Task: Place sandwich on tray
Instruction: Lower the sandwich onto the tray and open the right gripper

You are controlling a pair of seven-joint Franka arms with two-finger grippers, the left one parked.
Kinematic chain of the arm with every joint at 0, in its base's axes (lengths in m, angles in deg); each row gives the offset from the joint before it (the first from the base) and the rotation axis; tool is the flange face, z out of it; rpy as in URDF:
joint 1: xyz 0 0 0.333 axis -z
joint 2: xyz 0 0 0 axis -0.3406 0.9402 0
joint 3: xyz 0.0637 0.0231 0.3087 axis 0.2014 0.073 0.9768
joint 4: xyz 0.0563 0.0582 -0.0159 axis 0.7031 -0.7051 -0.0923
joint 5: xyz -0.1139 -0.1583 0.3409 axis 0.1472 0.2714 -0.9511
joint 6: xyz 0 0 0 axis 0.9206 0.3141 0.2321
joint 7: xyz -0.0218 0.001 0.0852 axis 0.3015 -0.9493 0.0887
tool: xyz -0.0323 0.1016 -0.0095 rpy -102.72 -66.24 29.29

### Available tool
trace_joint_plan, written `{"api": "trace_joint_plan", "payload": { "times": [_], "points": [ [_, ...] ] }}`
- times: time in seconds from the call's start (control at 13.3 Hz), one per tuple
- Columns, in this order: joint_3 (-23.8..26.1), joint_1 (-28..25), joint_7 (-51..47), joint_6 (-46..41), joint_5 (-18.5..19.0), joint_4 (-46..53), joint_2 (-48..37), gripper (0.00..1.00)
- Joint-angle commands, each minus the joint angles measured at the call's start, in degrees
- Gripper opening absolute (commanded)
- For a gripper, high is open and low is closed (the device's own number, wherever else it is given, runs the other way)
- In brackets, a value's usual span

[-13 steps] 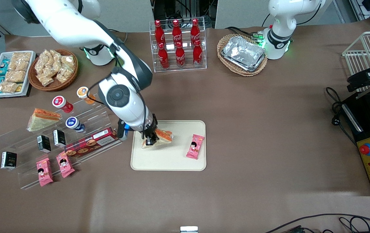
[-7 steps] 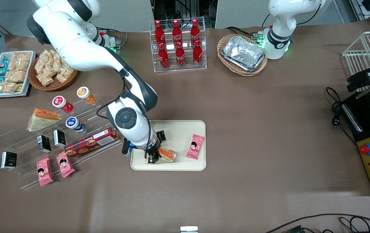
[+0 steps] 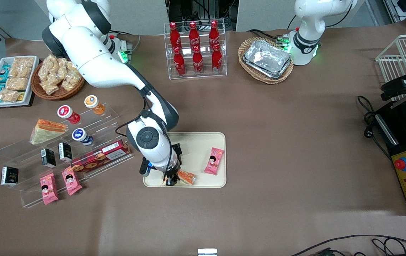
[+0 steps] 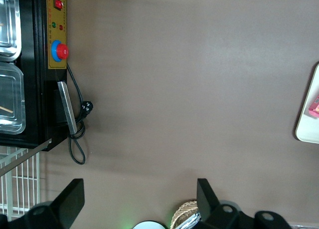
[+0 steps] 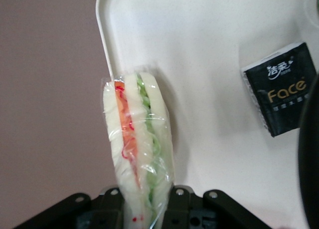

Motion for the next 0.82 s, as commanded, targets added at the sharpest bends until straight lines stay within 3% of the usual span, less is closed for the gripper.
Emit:
{"api": "trace_joint_plan", "payload": {
  "times": [0.0,0.38,0.45,0.53,0.6,0.75],
  "points": [
    [-0.7,-0.9,-1.6,2.4,1.9,2.9,3.1,0.26],
    [-0.9,-1.4,-1.4,2.9,3.0,2.8,4.6,0.28],
    [-1.0,-1.4,-1.5,2.9,3.0,2.8,4.6,0.39],
    [-1.0,-1.4,-1.7,2.9,2.9,2.8,4.6,0.73],
    [-1.0,-1.4,-1.8,2.9,2.9,2.9,4.8,0.86],
    [-1.0,-1.4,-1.8,2.9,2.9,2.8,4.8,1.0]
  ]
}}
